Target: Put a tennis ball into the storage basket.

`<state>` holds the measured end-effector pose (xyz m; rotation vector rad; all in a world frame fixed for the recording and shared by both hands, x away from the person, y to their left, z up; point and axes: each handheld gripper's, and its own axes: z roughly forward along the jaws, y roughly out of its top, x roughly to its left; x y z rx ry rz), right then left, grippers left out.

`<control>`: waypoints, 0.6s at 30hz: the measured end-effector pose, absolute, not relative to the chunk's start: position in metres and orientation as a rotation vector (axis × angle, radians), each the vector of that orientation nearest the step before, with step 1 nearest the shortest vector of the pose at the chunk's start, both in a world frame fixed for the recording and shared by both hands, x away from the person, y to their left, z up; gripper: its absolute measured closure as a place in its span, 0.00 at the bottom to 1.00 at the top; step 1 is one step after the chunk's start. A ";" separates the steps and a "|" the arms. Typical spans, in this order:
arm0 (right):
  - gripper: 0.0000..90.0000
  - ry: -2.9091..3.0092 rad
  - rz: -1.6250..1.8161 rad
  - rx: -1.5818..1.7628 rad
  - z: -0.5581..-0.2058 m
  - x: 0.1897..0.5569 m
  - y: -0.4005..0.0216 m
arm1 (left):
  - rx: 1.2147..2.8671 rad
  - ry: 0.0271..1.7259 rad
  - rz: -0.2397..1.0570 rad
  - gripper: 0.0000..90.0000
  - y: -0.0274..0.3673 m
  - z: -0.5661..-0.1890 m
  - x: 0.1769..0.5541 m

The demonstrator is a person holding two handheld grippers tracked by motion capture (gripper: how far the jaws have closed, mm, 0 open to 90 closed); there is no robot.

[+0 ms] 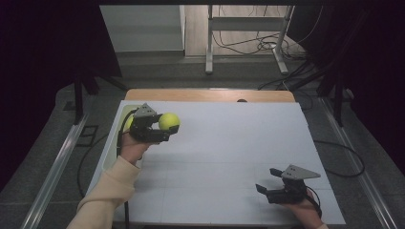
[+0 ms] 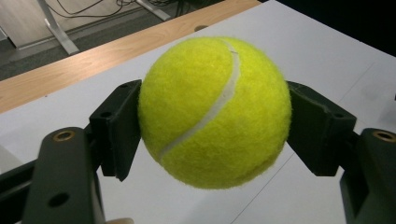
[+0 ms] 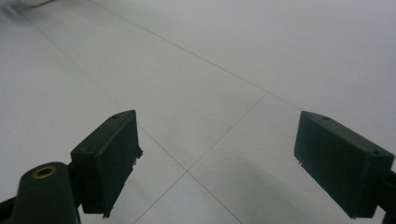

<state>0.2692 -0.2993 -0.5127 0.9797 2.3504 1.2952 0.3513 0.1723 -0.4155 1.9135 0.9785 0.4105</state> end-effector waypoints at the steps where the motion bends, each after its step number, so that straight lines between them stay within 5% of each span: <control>1: 0.16 2.351 1.298 0.980 -0.513 0.269 -0.299 | 1.910 0.981 0.412 0.29 0.173 -0.415 0.351; 18: 0.16 2.351 1.295 0.980 -0.513 0.269 -0.299 | 1.872 1.027 0.436 0.29 0.193 -0.413 0.348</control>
